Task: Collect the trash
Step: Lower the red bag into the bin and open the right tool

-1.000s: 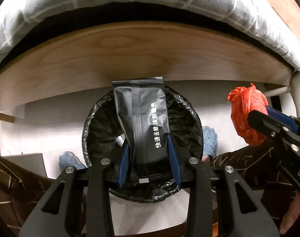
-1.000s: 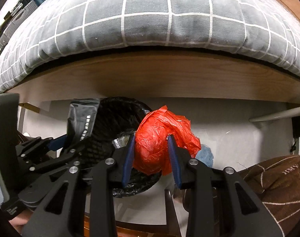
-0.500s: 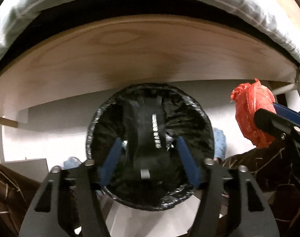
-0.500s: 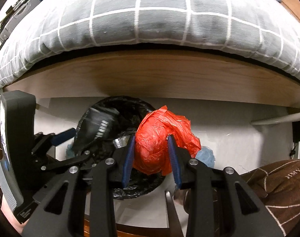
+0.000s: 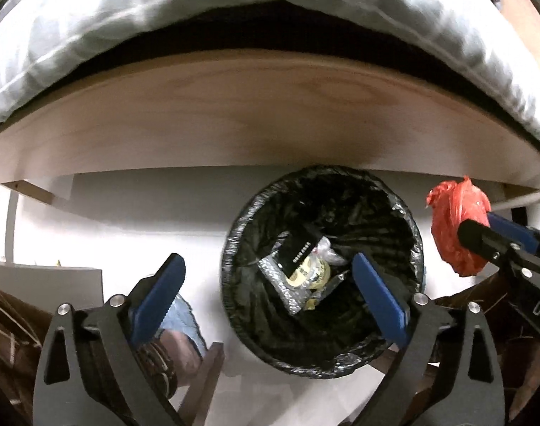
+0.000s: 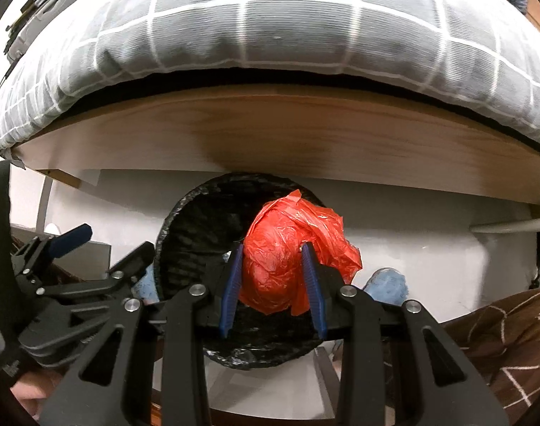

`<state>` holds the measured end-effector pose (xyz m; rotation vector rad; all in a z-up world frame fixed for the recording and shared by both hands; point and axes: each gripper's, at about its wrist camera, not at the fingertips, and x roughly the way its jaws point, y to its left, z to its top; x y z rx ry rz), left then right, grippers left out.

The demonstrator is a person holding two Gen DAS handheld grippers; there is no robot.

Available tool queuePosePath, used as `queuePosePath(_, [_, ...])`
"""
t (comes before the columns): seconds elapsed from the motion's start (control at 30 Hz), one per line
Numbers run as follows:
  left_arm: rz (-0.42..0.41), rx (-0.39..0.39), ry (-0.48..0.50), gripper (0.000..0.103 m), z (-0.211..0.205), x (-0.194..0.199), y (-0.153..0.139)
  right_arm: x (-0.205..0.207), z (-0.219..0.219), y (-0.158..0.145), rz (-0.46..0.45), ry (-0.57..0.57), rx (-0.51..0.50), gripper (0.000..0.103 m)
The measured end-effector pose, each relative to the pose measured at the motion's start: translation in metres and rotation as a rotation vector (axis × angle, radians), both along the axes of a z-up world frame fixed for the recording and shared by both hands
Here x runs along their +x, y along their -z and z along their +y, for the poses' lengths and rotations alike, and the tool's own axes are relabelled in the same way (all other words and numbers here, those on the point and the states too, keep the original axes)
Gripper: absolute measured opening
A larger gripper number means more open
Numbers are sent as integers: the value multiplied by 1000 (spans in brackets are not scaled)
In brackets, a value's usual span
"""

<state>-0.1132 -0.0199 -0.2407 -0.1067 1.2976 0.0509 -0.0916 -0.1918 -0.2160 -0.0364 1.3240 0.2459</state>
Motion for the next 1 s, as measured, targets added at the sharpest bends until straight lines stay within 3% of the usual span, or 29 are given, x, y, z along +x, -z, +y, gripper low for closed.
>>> queuePosePath(0.27, [-38, 21, -32, 97, 37, -2, -23, -1, 16, -10, -24, -5, 7, 32])
queuePosePath(0.53, [-24, -10, -58, 97, 59, -5, -32, 3, 34, -11, -6, 6, 35, 33])
queuePosePath(1.0, [9, -13, -83, 97, 70, 2, -20, -5, 66, 24, 33, -85, -8, 36])
